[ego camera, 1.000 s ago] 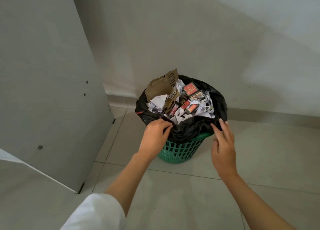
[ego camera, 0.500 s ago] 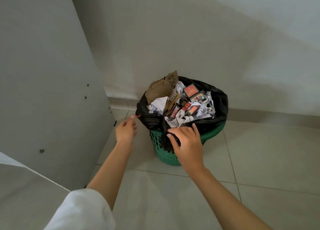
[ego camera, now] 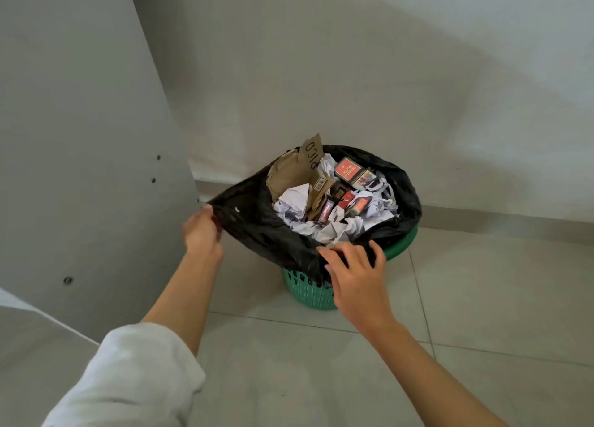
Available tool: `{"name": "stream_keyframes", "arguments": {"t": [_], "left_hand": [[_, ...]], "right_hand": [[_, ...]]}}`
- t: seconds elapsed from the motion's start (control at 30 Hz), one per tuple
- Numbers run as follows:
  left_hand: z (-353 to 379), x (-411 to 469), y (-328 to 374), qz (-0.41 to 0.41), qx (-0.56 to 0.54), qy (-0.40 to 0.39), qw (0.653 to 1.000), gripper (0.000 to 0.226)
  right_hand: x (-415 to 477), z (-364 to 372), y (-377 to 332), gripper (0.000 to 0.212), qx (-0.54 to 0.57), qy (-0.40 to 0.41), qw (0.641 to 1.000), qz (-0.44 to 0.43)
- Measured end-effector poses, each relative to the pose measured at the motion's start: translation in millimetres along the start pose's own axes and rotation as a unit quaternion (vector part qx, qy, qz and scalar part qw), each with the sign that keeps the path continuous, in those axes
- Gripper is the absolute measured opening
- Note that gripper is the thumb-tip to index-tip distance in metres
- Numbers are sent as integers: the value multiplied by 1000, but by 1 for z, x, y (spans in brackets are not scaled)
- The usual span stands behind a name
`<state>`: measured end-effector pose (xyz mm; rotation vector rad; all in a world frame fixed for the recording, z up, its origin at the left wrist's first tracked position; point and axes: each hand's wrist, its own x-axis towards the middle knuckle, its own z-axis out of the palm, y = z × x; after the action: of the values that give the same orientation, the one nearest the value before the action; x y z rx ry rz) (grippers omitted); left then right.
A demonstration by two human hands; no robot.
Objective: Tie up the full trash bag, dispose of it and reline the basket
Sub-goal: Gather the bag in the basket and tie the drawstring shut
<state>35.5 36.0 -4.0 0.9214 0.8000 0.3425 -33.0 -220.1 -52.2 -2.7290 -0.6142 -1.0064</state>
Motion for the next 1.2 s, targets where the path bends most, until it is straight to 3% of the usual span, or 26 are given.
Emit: {"name": "stream_keyframes", "arguments": {"t": [0.1,0.23,0.37,0.43,0.47,0.57,0.67,0.77,0.87,1.0,1.1,1.2], "left_hand": [[11,-20,31,37,-18,-65,997,19],[40,-64,40,93,30,-219,971,18],[59,-100,13,111,199,-373,899,14],[61,-112,-6,118,312,-414,847,9],[61,-116,-15,111,330,-421,838,8],[55,-119,-29,26,246,-423,872,21],[48,-116,-32,-25,189,-448,873,38],[43,-116,-31,-24,184,-464,866,41],[42,-117,-25,-17,166,-473,865,41],[43,-114,-8,45,210,-470,856,40],[42,-109,4,196,326,-467,798,43],[45,-104,13,378,453,-445,674,45]], "right_hand": [[-7,-3,13,35,-14,8,1000,1],[-14,-9,25,29,-18,13,1000,16],[-24,-20,43,25,1,-3,999,36],[-25,-28,51,26,37,-5,998,46],[-24,-32,54,26,60,-2,996,59],[-9,-44,57,36,128,5,979,159],[19,-51,46,40,155,24,961,226],[50,-56,22,40,221,19,950,222],[71,-57,4,45,255,-82,938,219],[75,-53,-2,18,296,-162,927,162],[77,-55,-1,9,417,-191,867,193],[81,-55,-1,18,451,-221,842,197]]}}
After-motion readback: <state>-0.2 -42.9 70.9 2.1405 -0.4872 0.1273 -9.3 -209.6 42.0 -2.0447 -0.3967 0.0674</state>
